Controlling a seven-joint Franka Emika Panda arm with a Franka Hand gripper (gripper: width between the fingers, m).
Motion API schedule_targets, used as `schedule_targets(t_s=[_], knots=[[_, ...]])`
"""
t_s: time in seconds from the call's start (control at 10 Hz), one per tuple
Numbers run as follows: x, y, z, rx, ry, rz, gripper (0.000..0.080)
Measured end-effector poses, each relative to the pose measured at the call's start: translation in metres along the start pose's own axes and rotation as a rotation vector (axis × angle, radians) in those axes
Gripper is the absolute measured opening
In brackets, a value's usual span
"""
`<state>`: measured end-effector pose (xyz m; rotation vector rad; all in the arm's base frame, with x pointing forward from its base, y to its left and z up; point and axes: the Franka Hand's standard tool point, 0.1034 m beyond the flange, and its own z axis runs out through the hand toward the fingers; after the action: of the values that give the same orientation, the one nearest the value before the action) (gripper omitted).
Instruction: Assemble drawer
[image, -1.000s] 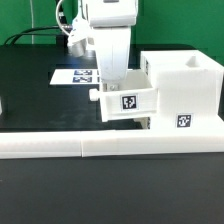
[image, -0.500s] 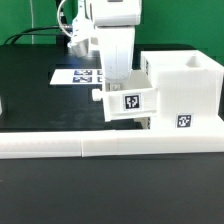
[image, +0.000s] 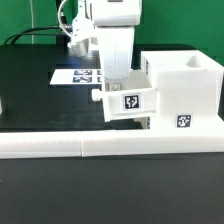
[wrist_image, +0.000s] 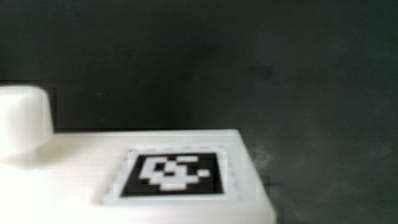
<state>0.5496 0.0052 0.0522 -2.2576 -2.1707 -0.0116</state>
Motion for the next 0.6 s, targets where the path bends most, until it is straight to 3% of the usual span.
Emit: schedule_targets(t_s=[0.6], knots=[[0.0014, -0.0005, -0.0001, -0.010, -0.040, 0.004, 0.0042]])
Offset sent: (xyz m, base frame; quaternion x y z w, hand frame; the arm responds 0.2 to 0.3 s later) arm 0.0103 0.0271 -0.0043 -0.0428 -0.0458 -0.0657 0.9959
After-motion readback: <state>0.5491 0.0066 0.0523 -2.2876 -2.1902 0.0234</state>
